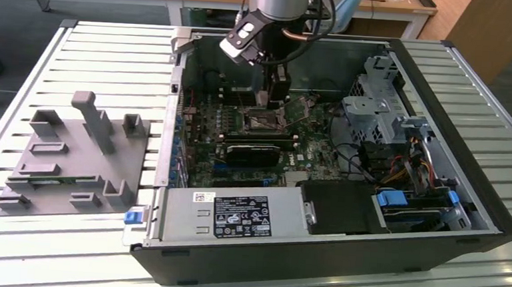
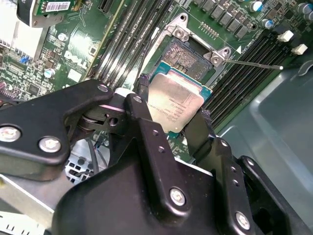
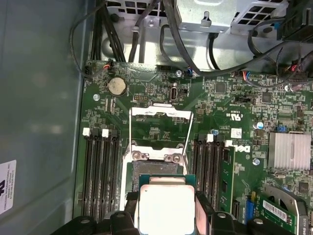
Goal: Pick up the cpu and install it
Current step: 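Place the cpu into insertion slot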
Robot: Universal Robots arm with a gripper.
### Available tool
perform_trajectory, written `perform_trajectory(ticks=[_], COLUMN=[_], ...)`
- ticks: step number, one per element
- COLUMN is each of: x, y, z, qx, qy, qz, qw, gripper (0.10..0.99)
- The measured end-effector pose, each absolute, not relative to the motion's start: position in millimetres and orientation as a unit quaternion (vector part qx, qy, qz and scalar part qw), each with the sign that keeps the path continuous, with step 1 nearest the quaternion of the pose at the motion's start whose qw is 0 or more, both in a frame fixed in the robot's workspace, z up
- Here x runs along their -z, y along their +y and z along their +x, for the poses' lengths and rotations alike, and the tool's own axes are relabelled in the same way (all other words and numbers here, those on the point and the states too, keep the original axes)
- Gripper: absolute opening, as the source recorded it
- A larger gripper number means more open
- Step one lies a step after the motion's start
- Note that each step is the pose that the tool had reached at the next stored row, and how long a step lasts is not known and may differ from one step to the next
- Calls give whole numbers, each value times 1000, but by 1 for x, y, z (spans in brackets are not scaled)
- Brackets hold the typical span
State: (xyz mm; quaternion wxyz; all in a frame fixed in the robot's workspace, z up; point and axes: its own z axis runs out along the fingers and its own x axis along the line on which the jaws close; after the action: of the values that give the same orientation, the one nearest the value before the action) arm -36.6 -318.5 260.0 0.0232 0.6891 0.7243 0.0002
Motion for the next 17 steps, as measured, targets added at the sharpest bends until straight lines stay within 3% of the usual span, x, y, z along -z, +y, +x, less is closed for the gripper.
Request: perform_trajectory(ticks=[17], x=[-238], y=[-314], z=[-36], qx=[0], qy=[724], qz=[689], qw=[23], gripper=[541])
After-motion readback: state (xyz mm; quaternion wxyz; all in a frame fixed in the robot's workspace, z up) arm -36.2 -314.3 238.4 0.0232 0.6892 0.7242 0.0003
